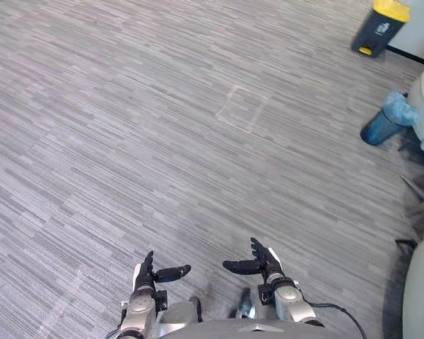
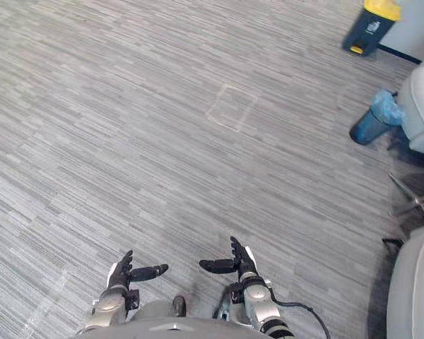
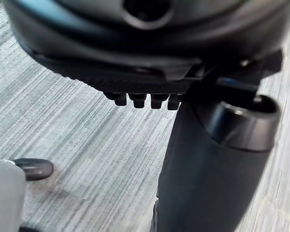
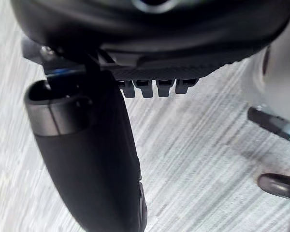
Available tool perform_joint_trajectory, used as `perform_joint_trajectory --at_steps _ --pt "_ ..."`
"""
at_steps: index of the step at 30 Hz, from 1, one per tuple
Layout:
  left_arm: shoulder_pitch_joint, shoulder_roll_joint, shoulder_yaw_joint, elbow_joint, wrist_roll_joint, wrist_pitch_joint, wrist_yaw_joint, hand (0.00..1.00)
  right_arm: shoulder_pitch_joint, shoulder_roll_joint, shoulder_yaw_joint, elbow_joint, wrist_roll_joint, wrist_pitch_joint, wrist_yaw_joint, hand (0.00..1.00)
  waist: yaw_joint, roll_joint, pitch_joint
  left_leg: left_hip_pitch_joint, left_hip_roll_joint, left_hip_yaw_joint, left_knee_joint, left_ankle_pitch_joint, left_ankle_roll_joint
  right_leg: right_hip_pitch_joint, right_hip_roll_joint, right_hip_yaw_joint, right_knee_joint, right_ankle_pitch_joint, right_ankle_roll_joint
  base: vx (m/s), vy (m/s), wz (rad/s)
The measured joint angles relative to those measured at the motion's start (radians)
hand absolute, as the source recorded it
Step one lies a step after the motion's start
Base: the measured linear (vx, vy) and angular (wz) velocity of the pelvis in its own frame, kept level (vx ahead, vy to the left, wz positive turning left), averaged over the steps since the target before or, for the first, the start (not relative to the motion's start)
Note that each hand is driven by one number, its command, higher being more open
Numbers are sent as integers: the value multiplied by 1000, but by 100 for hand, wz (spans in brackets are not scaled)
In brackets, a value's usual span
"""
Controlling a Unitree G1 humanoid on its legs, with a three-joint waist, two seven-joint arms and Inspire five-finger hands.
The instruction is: Organize the slippers on the shoe rack
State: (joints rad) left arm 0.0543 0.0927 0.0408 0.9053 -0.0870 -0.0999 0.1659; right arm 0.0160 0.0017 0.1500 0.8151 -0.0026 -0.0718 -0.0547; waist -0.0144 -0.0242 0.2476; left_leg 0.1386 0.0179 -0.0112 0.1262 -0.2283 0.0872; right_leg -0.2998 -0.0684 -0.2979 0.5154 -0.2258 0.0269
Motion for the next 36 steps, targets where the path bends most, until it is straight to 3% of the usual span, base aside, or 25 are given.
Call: perform_joint_trajectory --at_steps 1,2,3,4,6,7,8,10,11,12,13,16,19,20,21,23,24,25,26,27,28,31,33,35,36 --pt "-1 -1 -4 3 1 0 0 100 2 0 0 -12 3 -6 -1 100 -4 -15 -2 27 0 -20 -18 -15 -16 -16 1 -1 -206 96 5 519 -145 69" --pt "-2 -2 -5 5 2 0 0 100 1 0 0 -13 3 -6 -1 100 -6 -19 0 39 4 -28 -22 -21 -17 -13 1 -3 -228 143 2 700 -234 70" --pt "3 -3 -18 18 2 0 0 100 5 0 -2 -13 3 -7 -1 100 -12 -16 1 68 15 -45 -39 -34 -32 8 6 -16 -271 266 -2 611 -221 50" --pt "5 -8 -20 33 12 0 -3 100 -6 4 -6 -7 3 -3 0 100 -3 4 -2 78 50 -58 -46 -30 -57 23 32 -38 -262 246 -66 715 -271 44" --pt "5 -22 -28 39 26 5 -26 100 -1 3 -35 -6 3 -1 -1 100 -4 2 -2 90 37 -77 -11 7 -112 -18 -21 -45 -62 139 -91 470 -209 42" --pt "21 -31 -18 39 32 -1 -26 100 17 -1 -49 -26 3 -8 1 100 -22 8 -22 66 27 -91 135 -2 -145 2 -41 -95 -27 71 -91 467 -246 68" --pt "26 -36 4 38 32 0 -27 100 35 4 -46 -40 4 -7 1 100 -23 19 -35 -5 27 -89 323 -4 -194 71 -30 -126 -93 46 -88 459 -251 51" --pt "47 -61 53 10 32 -3 -25 100 60 -3 -41 -65 5 -5 2 100 -10 52 -44 -164 95 -52 696 52 -347 163 38 -121 -182 43 -93 486 -211 -11" --pt "62 -69 93 -15 29 -2 -30 100 62 16 -40 -64 5 7 2 100 10 66 -46 -266 178 29 913 32 -324 249 93 -96 -247 36 -104 600 -200 -44" --pt "62 -69 101 -18 27 -1 -29 100 62 20 -40 -64 5 8 1 100 13 64 -45 -280 189 40 928 26 -317 261 97 -94 -257 35 -105 587 -161 -66" --pt "52 -51 109 -30 26 -1 -22 100 67 44 -40 -58 5 13 0 100 36 32 -37 -348 228 132 909 -21 -236 349 107 -59 -320 34 -105 471 -107 -57" --pt "44 -46 110 -58 26 -11 -21 100 57 48 -42 -55 5 16 -3 100 55 2 -30 -427 214 195 623 -55 -184 443 89 3 -397 40 -94 479 21 -70" --pt "27 -42 110 -60 18 -25 -19 100 55 31 -42 -52 4 16 -16 100 63 -12 -17 -472 156 173 312 46 -171 525 53 39 -437 13 -43 474 151 -56" --pt "31 -47 106 -57 15 -28 -16 100 58 16 -40 -40 4 15 -17 100 68 -1 -23 -464 138 135 248 223 -161 555 55 65 -447 -4 -14 538 237 -33" --pt "21 -30 104 -50 8 -27 -12 100 46 20 -38 -7 4 19 -21 100 64 -31 -28 -468 108 142 278 205 -129 569 19 77 -456 -11 0 655 282 -19" --pt "7 -25 91 -43 9 -25 -15 100 45 22 -37 5 4 20 -21 100 64 -43 -36 -471 91 144 324 131 -103 553 -15 86 -391 3 24 594 273 -2" --pt "9 -21 85 -19 9 -19 -19 100 42 14 -37 14 4 21 -20 100 64 -38 -36 -430 87 162 346 64 -88 501 -45 104 -207 1 28 505 259 -18" --pt "10 -18 84 -5 7 -7 -17 100 43 16 -37 20 3 20 -20 100 61 -39 -36 -374 73 177 331 30 -77 440 -90 108 -10 30 64 395 200 -20" --pt "10 -17 82 1 6 -3 -17 100 42 16 -37 25 3 20 -20 100 60 -39 -35 -345 66 184 319 19 -70 408 -112 107 80 55 72 495 228 -16" --pt "13 -15 73 7 8 2 -16 100 42 15 -31 26 3 21 -18 100 59 -35 -32 -287 53 195 296 0 -61 350 -149 105 241 88 57 492 186 -7" --pt "19 -9 41 16 9 2 -12 100 42 14 -16 26 3 21 -10 100 46 -21 -28 -204 49 193 259 -22 -52 285 -161 90 391 46 40 586 178 -3" --pt "28 -12 1 24 9 3 -11 100 20 13 16 24 -5 17 3 100 24 18 -20 -48 74 193 134 -25 -53 135 -102 0 329 -41 -19 549 73 9" --pt "30 -14 -3 31 9 3 -12 100 6 11 30 24 -5 17 4 100 14 22 -17 -6 87 195 104 -25 -53 78 -76 -48 198 -43 -21 447 -33 14" --pt "37 -12 -12 42 10 6 -14 100 -3 11 30 21 -5 14 7 100 9 14 -20 55 92 199 56 -31 -64 32 -38 -92 -95 42 -19 527 -92 25" --pt "43 -2 -20 42 14 6 -19 100 3 11 32 26 -5 10 8 100 6 -7 -30 103 73 191 37 -60 -122 33 -17 -77 -243 281 -82 556 -131 15"
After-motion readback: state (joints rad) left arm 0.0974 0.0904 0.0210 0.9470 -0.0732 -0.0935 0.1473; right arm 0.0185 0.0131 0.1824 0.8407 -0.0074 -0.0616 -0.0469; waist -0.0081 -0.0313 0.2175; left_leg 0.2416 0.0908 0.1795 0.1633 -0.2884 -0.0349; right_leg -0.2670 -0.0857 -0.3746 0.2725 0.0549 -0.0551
